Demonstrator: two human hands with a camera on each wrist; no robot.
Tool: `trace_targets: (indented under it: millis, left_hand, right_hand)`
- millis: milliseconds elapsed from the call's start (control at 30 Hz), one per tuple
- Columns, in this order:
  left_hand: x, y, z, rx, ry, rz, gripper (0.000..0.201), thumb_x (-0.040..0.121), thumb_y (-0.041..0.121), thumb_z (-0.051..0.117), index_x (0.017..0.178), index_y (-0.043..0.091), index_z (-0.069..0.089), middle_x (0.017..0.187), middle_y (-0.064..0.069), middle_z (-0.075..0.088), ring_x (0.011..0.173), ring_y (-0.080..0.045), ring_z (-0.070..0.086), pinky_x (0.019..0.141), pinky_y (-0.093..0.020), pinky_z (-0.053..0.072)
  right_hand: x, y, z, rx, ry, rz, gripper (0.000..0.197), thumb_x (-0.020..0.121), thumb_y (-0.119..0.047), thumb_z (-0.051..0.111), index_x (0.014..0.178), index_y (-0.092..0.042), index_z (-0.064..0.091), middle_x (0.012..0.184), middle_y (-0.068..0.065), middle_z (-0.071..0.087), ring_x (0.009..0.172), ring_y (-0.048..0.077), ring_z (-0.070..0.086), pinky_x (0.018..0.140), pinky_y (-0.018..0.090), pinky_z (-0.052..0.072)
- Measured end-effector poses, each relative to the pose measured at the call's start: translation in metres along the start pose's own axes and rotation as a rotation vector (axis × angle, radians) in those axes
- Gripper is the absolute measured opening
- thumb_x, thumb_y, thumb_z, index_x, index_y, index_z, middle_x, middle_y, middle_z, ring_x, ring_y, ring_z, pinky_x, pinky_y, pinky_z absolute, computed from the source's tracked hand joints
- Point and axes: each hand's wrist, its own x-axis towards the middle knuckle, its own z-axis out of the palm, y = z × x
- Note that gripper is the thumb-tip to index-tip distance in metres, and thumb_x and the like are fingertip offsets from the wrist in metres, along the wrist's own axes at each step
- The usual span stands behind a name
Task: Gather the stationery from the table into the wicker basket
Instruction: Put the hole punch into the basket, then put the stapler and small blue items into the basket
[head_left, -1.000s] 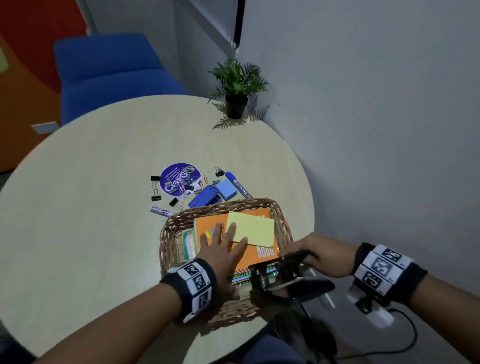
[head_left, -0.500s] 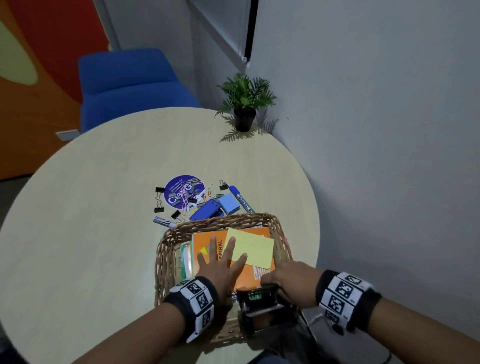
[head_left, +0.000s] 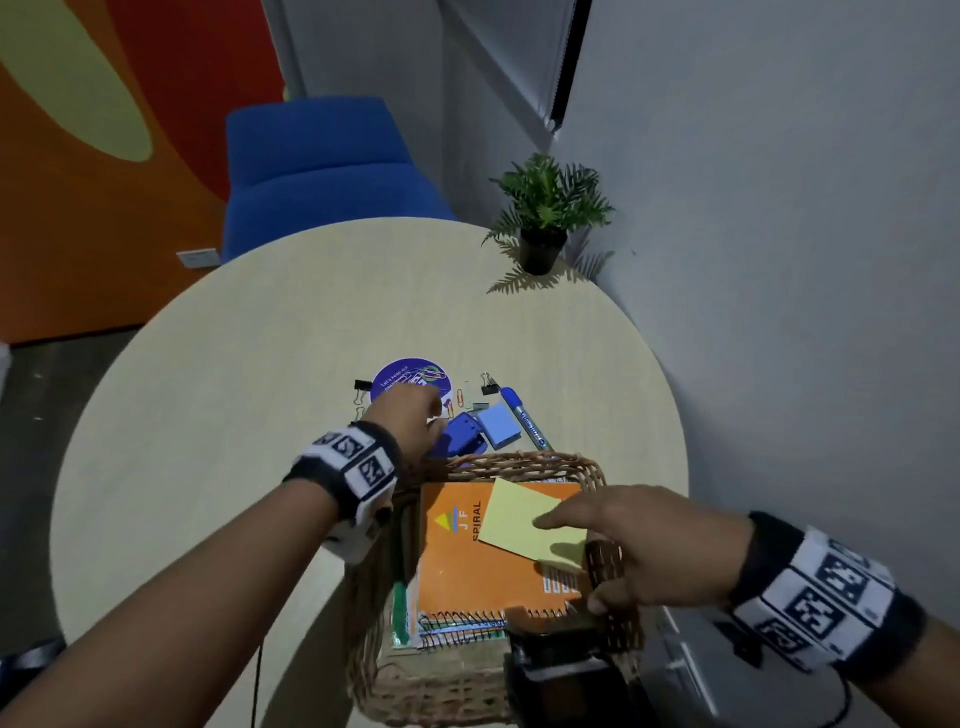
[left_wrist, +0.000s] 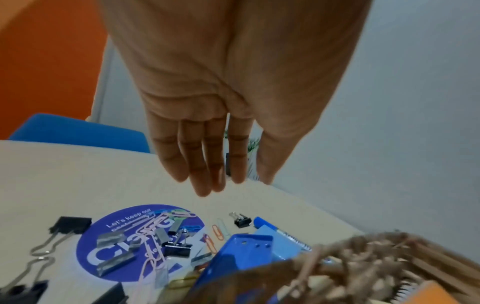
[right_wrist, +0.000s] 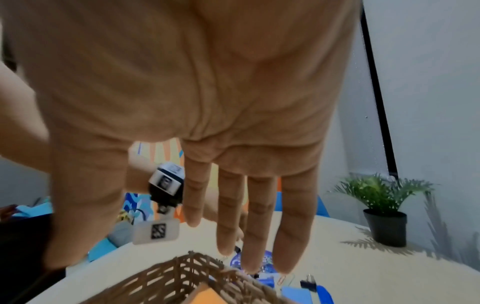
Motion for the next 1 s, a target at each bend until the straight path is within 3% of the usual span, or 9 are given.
trace_targets:
  millis: [67, 167, 267, 367, 533, 667, 800, 933, 1000]
  left_hand:
    - [0.031, 0.004, 0.002, 0.063, -0.152, -0.008, 0.027, 0.087, 0.035, 0.057, 0.098, 0.011, 0.064, 0.098, -0.008, 0.068, 0.094, -0.026, 0.062, 0.074, -0.032, 0.047]
    - [0.064, 0.014, 0.013, 0.159, -0.367, 0.020, 0.040, 0.080, 0.049, 0.064, 0.077, 0.010, 0.062, 0.075, -0.009, 0.063, 0.072, -0.027, 0.059, 0.058, -0.030, 0.044]
    - [0.087, 0.013, 0.033, 0.245, -0.460, 0.032, 0.058, 0.058, 0.069, 0.069, 0.074, 0.014, 0.060, 0.067, -0.004, 0.059, 0.061, -0.023, 0.056, 0.054, -0.025, 0.042]
    - [0.094, 0.014, 0.036, 0.352, -0.496, 0.044, 0.057, 0.046, 0.065, 0.075, 0.070, 0.014, 0.068, 0.062, -0.006, 0.071, 0.055, -0.023, 0.067, 0.051, -0.026, 0.051]
    - [0.087, 0.010, 0.026, 0.348, -0.440, 0.090, 0.031, 0.066, 0.031, 0.077, 0.087, 0.010, 0.069, 0.072, -0.004, 0.069, 0.057, -0.021, 0.063, 0.046, -0.024, 0.046]
    - [0.064, 0.012, -0.010, 0.155, -0.251, 0.087, 0.038, 0.084, 0.030, 0.065, 0.109, 0.005, 0.050, 0.105, -0.015, 0.061, 0.092, -0.033, 0.060, 0.069, -0.037, 0.045]
    - [0.018, 0.004, -0.057, -0.106, 0.016, 0.132, 0.035, 0.087, 0.026, 0.063, 0.109, 0.005, 0.045, 0.098, -0.016, 0.062, 0.086, -0.033, 0.057, 0.068, -0.034, 0.039]
    - [-0.053, -0.008, -0.060, -0.500, 0.038, 0.108, 0.030, 0.089, 0.029, 0.060, 0.109, 0.012, 0.047, 0.102, -0.004, 0.063, 0.092, -0.023, 0.061, 0.079, -0.036, 0.049]
    - [-0.091, -0.011, -0.040, -0.737, -0.035, 0.039, 0.021, 0.090, 0.027, 0.058, 0.105, 0.014, 0.050, 0.101, -0.007, 0.064, 0.092, -0.021, 0.064, 0.080, -0.039, 0.052]
  right_hand:
    - [-0.006, -0.007, -0.007, 0.024, 0.055, 0.004, 0.072, 0.084, -0.050, 0.066, 0.145, -0.043, 0.030, 0.150, -0.017, 0.041, 0.133, 0.010, 0.043, 0.106, 0.032, 0.041]
    - [-0.015, -0.013, -0.002, 0.087, 0.111, 0.059, 0.064, 0.089, -0.054, 0.058, 0.145, -0.044, 0.030, 0.149, -0.020, 0.039, 0.131, 0.005, 0.042, 0.104, 0.028, 0.039]
    - [-0.021, -0.012, 0.014, 0.166, 0.158, 0.124, 0.062, 0.089, -0.055, 0.056, 0.144, -0.044, 0.030, 0.150, -0.022, 0.038, 0.132, 0.004, 0.043, 0.106, 0.029, 0.040]
    - [-0.022, -0.008, 0.030, 0.238, 0.195, 0.162, 0.061, 0.089, -0.055, 0.057, 0.143, -0.044, 0.032, 0.150, -0.022, 0.039, 0.133, 0.003, 0.042, 0.108, 0.030, 0.040]
    - [-0.010, -0.011, 0.028, 0.363, 0.245, 0.207, 0.053, 0.090, -0.049, 0.060, 0.139, -0.039, 0.044, 0.138, -0.015, 0.053, 0.119, 0.005, 0.053, 0.100, 0.030, 0.046]
    - [0.031, 0.008, 0.005, 0.375, 0.371, 0.226, 0.041, 0.091, -0.034, 0.064, 0.131, -0.027, 0.056, 0.126, -0.004, 0.064, 0.106, 0.011, 0.061, 0.092, 0.032, 0.051]
    - [0.099, 0.034, -0.023, 0.117, 0.359, 0.211, 0.044, 0.093, -0.025, 0.060, 0.136, -0.022, 0.051, 0.134, 0.005, 0.057, 0.117, 0.024, 0.057, 0.097, 0.037, 0.047]
    - [0.172, 0.046, -0.038, -0.031, 0.199, 0.176, 0.049, 0.093, -0.029, 0.061, 0.139, -0.023, 0.047, 0.135, 0.011, 0.054, 0.119, 0.032, 0.054, 0.095, 0.041, 0.046]
    - [0.201, 0.049, -0.037, -0.061, 0.153, 0.184, 0.051, 0.093, -0.034, 0.060, 0.140, -0.021, 0.045, 0.136, 0.013, 0.055, 0.120, 0.033, 0.055, 0.094, 0.040, 0.047]
